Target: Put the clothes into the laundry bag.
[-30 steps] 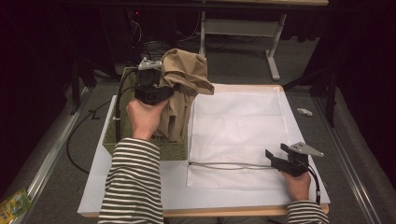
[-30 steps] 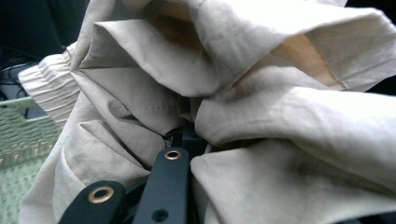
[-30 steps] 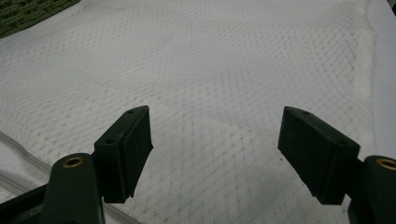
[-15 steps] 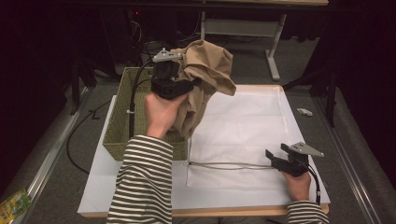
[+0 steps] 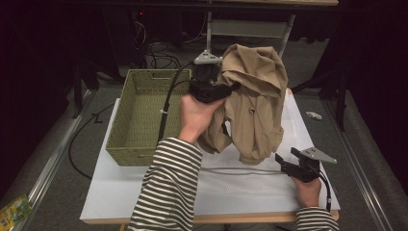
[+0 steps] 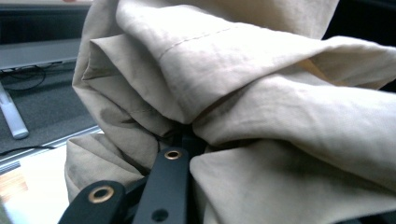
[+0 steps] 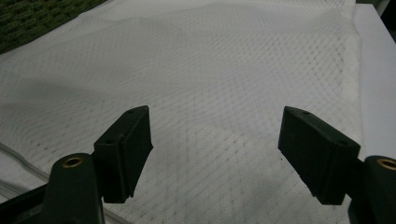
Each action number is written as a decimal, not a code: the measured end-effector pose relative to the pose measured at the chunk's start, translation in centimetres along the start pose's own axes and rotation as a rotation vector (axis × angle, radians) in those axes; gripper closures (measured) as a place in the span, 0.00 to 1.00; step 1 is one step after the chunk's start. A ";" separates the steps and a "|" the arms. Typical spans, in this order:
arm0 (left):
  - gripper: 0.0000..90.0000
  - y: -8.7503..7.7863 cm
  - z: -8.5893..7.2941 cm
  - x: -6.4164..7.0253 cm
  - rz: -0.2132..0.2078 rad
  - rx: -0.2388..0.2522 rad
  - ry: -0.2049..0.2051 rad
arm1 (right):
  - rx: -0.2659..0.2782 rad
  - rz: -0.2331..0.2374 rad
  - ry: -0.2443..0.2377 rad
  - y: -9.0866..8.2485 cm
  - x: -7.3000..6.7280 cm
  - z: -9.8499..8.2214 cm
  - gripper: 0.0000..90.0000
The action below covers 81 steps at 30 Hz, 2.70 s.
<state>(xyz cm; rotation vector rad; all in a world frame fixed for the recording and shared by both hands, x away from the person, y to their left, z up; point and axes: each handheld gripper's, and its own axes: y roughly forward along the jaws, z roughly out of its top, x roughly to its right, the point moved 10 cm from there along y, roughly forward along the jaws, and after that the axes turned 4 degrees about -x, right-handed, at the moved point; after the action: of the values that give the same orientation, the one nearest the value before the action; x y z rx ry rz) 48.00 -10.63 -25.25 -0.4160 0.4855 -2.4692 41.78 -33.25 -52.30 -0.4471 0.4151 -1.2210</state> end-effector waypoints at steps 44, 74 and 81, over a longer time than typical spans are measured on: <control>0.74 15.2 -12.9 -3.3 0.183 -0.248 -0.026 | 0.071 0.038 -0.033 -0.8 -0.6 0.3 0.38; 0.21 12.8 -13.3 -2.3 0.150 -0.326 0.018 | 0.068 0.036 -0.028 -0.7 -0.5 0.3 0.38; 0.22 11.3 -12.6 -1.6 0.137 -0.300 0.029 | 0.067 0.035 -0.026 -0.8 -0.5 0.3 0.38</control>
<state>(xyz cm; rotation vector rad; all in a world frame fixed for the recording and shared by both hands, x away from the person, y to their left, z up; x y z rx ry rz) 49.75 -15.21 -41.53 -0.4500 0.8721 -2.2787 41.16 -32.92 -51.63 -0.3970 0.3573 -1.1906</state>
